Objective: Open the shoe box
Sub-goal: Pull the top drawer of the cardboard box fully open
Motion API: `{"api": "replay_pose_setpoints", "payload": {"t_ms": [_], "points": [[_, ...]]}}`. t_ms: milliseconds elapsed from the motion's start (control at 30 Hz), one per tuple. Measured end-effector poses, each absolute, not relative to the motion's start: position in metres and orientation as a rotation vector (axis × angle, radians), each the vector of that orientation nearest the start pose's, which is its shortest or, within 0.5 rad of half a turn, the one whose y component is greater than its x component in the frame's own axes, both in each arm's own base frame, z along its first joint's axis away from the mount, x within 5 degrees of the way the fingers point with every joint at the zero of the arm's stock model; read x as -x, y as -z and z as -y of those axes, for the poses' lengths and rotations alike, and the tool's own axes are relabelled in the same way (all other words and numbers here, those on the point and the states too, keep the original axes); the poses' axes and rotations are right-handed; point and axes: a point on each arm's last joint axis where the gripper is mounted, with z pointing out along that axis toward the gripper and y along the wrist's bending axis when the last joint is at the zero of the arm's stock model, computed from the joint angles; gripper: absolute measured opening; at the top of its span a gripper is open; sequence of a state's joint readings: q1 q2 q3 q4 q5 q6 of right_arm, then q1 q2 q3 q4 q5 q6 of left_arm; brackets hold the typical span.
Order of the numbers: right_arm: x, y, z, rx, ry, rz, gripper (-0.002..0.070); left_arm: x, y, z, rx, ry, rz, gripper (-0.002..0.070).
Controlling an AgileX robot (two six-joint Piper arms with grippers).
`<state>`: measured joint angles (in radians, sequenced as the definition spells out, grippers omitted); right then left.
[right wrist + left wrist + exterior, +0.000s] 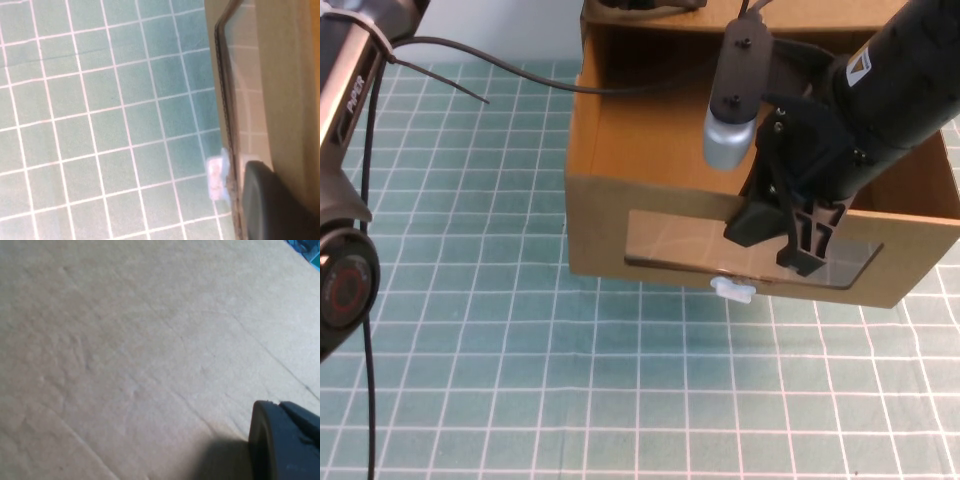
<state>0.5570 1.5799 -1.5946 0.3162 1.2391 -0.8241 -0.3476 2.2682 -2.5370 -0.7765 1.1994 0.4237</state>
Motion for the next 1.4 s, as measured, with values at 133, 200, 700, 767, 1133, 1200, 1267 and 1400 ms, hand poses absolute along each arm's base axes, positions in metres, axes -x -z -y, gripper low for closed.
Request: {"api": "replay_pose_setpoints", "payload": {"t_ms": [133,200,700,767,1133,1200,1267,1400], "points": [[-0.263,-0.374,-0.193,1.631,-0.317,-2.101,0.0032,-0.441,-0.378,0.222,-0.837,0.956,-2.083,-0.0005],[-0.264,-0.373,-0.192,1.603,-0.311,-2.132,0.0098,-0.441,-0.378,0.222,-0.837,0.956,-2.083,-0.0005],[-0.257,-0.459,-0.191,1.417,-0.328,-1.92,0.054,-0.441,-0.384,0.216,-0.838,0.94,-2.07,-0.0005],[-0.249,-0.477,-0.185,1.382,-0.309,-1.877,0.0483,-0.44,-0.393,0.209,-0.843,0.898,-2.057,-0.0005],[-0.188,-0.546,-0.108,0.828,-0.05,-1.926,0.0001,-0.377,-0.51,0.137,-0.759,0.639,-1.856,-0.0005],[-0.171,-0.555,-0.089,0.724,-0.012,-1.912,-0.0006,-0.355,-0.533,0.125,-0.724,0.614,-1.818,-0.0005],[-0.154,-0.557,-0.073,0.646,0.015,-1.91,-0.0009,-0.337,-0.548,0.115,-0.697,0.575,-1.802,-0.0005],[-0.119,-0.54,-0.041,0.507,0.058,-1.936,-0.0011,-0.308,-0.559,0.103,-0.67,0.513,-1.834,-0.0005]]}}
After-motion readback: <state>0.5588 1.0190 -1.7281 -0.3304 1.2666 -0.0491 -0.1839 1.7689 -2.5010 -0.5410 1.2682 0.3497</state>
